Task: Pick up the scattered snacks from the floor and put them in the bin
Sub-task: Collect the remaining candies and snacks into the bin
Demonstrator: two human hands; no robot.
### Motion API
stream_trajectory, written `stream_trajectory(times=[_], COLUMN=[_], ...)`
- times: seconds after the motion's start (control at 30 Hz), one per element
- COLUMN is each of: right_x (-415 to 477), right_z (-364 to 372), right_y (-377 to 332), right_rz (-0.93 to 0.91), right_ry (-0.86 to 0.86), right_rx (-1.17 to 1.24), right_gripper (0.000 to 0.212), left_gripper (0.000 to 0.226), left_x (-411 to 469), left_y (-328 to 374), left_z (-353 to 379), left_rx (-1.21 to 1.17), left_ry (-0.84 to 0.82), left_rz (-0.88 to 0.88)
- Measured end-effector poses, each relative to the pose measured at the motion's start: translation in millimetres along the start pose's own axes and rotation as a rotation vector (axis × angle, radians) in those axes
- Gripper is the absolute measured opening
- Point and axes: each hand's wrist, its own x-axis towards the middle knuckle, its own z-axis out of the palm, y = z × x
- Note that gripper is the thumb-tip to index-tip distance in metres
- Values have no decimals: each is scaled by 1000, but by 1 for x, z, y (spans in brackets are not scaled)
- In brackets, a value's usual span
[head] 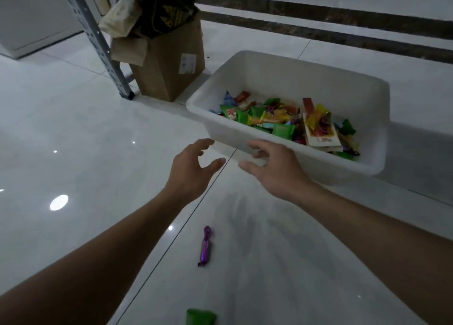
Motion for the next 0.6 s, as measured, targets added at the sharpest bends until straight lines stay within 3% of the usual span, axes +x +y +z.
stream_trajectory(times=[0.37,0.6], right_x=[-60,-56], right_z=[94,142], right_y=[46,44], right_rz=[-47,-364], right_ry=[-446,-712], right_rx=[-140,-372], right_gripper=[55,52], left_gripper=[55,56], left_x=[-92,-121], left_y=[-84,-114], left_z=[2,-9], left_rx=[-22,20], left_ry=[-21,-10], left_rz=[-263,-293])
